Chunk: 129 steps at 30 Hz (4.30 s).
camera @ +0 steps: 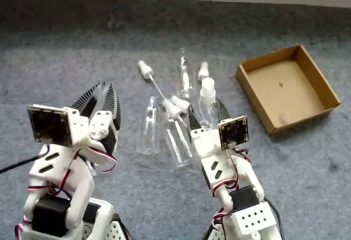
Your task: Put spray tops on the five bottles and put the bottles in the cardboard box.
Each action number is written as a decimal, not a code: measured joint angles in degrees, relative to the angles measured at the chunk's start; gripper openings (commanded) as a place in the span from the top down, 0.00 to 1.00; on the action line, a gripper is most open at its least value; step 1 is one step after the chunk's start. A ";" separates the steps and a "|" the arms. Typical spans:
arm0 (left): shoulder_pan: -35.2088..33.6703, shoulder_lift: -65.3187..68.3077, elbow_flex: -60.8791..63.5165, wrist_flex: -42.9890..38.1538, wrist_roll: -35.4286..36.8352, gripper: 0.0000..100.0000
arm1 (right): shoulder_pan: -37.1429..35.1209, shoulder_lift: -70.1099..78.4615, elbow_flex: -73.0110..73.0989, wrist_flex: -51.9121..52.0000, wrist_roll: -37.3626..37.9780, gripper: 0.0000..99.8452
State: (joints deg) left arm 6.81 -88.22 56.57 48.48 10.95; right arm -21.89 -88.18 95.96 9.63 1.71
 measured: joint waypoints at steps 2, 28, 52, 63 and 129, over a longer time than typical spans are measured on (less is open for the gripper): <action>-2.46 -3.34 1.93 0.79 -2.11 0.99 | 0.18 0.00 0.00 0.00 0.00 0.84; -14.07 -15.38 36.84 1.23 -7.03 0.99 | 11.43 0.00 -8.62 14.24 -4.75 0.84; -9.14 -15.30 39.30 18.73 -7.12 0.99 | 25.49 28.40 -29.10 3.16 -2.73 0.84; -9.14 -15.38 39.30 23.21 -7.12 0.99 | 27.87 53.01 -34.37 -16.26 -2.73 0.84; -9.05 -15.38 39.30 27.43 -7.12 0.99 | 29.36 111.03 -74.29 -24.70 -2.55 0.73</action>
State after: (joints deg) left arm -2.24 -103.60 95.87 75.91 3.82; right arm 7.47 22.86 21.67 -15.08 -0.84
